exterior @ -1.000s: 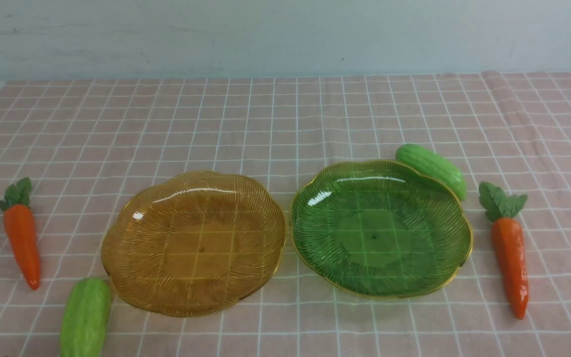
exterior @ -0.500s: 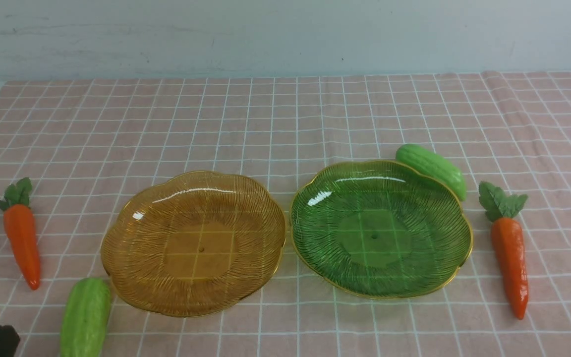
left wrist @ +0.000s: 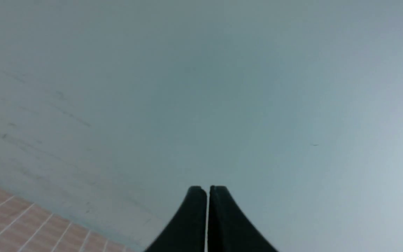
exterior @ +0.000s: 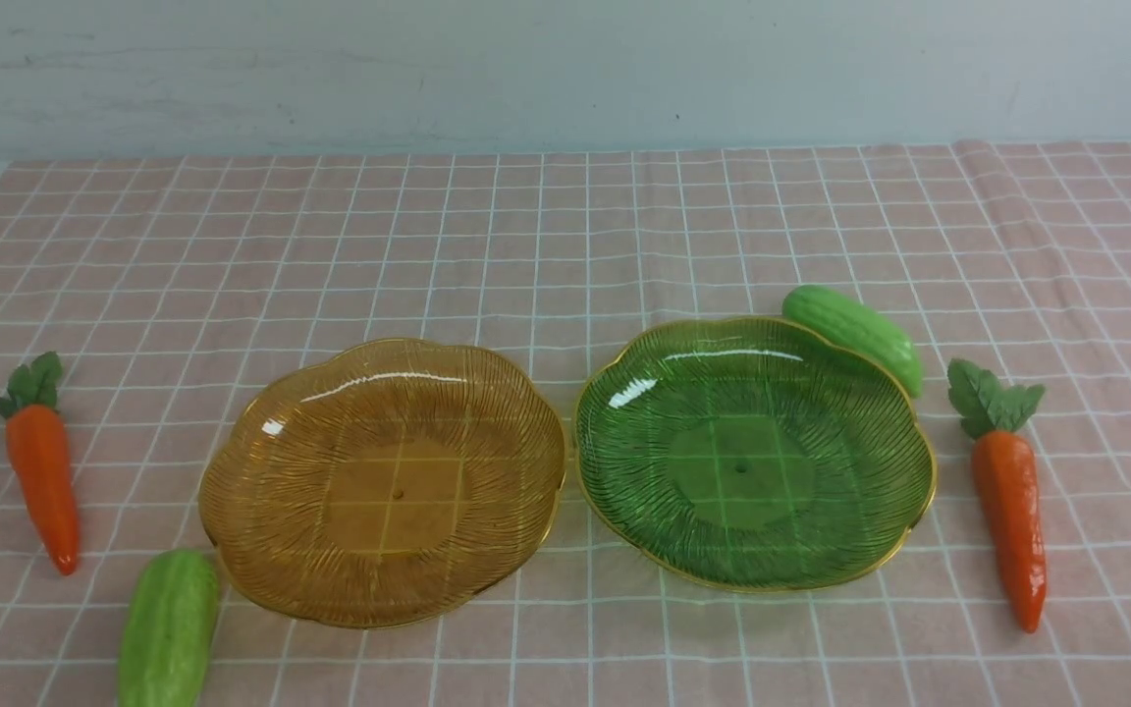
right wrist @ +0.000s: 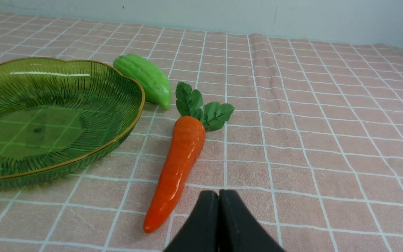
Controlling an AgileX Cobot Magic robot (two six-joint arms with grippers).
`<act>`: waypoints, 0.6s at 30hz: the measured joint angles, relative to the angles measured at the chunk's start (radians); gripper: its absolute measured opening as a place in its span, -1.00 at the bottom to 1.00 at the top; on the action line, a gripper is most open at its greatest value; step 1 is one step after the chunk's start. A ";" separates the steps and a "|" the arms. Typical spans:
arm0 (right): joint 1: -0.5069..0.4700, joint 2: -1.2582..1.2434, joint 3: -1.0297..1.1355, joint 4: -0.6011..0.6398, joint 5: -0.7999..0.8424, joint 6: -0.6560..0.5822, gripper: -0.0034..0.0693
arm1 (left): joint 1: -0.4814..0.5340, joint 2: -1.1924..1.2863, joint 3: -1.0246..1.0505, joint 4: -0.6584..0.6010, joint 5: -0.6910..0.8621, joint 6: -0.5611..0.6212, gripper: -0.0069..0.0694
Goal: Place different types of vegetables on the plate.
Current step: 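Put the green cucumber next to the left plate into that plate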
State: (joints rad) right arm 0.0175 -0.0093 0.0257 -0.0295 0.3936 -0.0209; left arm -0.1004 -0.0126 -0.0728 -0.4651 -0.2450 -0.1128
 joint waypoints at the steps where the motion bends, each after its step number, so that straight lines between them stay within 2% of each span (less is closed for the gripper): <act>1: 0.000 0.000 0.000 0.000 0.000 0.000 -0.95 | 0.000 0.005 -0.041 -0.002 0.038 0.006 -0.83; 5: 0.000 0.000 0.000 0.000 0.000 0.000 -0.95 | 0.001 0.129 -0.271 -0.001 0.322 0.084 -0.83; 8: 0.000 0.000 0.001 0.030 -0.031 0.008 -0.95 | 0.001 0.349 -0.458 0.016 0.636 0.132 -0.83; 11: 0.000 0.000 0.002 0.147 -0.143 0.060 -0.95 | 0.001 0.527 -0.548 0.056 0.831 0.140 -0.83; 12: 0.000 0.000 0.002 0.167 -0.152 0.064 -0.95 | 0.001 0.542 -0.553 0.056 0.845 0.142 -0.83; 13: 0.000 0.000 0.003 0.253 -0.214 0.106 -0.95 | 0.001 0.701 -0.590 0.105 0.956 0.143 -0.83; 15: 0.000 0.000 0.003 0.327 -0.260 0.141 -0.95 | 0.001 0.768 -0.600 0.128 0.998 0.143 -0.83; 18: 0.000 0.000 0.003 0.462 -0.328 0.185 -0.95 | 0.001 0.995 -0.603 0.195 1.044 0.141 -0.83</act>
State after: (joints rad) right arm 0.0175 -0.0093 0.0288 0.4324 0.0657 0.1644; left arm -0.0998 0.9819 -0.6762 -0.2705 0.7986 0.0281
